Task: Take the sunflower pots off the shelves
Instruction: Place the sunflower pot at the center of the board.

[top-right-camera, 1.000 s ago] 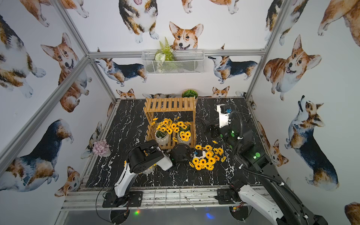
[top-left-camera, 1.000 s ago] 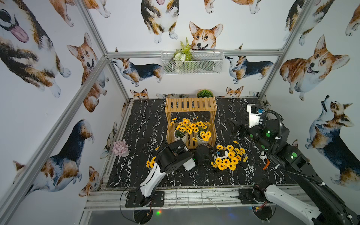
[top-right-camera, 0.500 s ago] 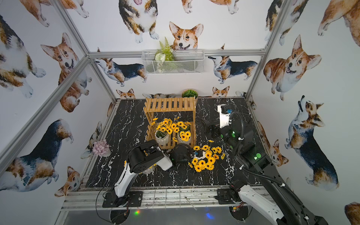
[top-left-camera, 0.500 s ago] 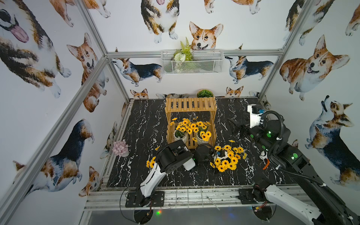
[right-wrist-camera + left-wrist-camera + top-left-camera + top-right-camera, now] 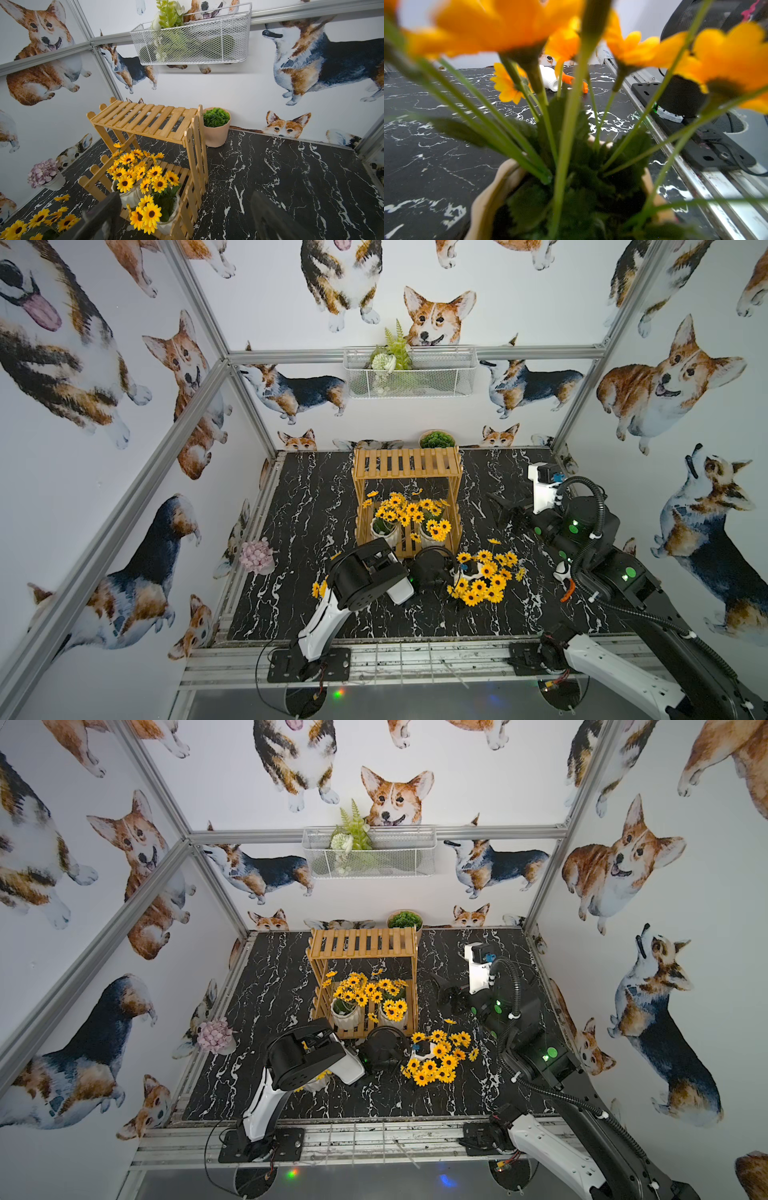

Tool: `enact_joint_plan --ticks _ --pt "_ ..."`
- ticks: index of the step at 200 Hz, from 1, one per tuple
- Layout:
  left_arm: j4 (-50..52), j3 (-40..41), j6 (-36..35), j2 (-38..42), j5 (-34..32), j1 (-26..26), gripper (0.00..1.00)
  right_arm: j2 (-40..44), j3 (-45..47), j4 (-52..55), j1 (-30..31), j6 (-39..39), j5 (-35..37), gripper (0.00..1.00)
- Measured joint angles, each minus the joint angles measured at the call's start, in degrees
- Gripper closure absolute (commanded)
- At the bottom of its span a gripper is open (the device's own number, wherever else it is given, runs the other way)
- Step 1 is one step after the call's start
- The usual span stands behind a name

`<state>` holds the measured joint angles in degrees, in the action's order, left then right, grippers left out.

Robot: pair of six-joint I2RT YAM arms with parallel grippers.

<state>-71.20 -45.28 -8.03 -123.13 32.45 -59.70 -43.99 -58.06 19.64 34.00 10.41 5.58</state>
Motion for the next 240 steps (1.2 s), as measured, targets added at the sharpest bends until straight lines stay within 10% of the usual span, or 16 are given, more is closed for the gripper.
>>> enact_joint_plan --ticks 240 --pt "-3.67 7.89 -0.15 9.14 -0.81 3.1 0.0 -0.42 -0.52 1.57 0.0 -1.07 0.37 0.0"
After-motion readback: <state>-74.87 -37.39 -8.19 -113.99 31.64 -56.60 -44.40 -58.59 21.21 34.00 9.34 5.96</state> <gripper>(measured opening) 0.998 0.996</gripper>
